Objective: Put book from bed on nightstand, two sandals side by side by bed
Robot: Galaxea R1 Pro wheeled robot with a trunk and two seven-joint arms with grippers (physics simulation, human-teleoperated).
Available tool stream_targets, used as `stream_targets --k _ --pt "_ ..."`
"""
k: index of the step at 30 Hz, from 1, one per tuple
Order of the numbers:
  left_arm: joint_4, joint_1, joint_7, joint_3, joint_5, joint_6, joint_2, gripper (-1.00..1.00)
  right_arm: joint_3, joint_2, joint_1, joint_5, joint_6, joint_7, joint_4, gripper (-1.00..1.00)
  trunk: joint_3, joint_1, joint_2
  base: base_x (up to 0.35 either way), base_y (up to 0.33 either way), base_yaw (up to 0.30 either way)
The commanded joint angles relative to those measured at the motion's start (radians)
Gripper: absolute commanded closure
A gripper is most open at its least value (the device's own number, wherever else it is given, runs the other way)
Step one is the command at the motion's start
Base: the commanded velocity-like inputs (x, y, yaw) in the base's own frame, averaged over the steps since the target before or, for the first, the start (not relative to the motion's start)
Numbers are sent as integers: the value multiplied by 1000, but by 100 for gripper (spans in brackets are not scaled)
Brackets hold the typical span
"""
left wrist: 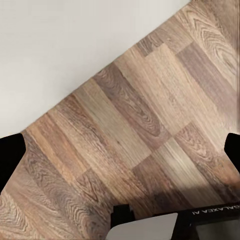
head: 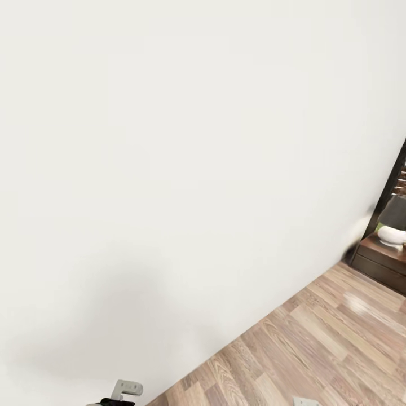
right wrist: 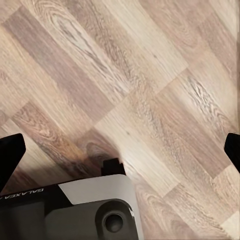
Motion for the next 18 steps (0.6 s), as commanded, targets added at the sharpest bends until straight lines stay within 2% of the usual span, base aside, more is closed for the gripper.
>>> stream_targets --k 1,13,18 --pt "-2 0 -2 -7 10 4 1 -100 -2 1 0 -6 5 -3 -2 -100 -2 0 -1 0 0 -279" --pt "-4 -3 8 -2 16 8 -2 -100 3 6 0 -6 3 -3 -2 -100 -2 0 -1 0 0 -256" --pt "-5 -6 19 -1 18 8 -11 -100 1 5 0 -6 2 -3 -2 -100 -1 0 -1 0 0 -232"
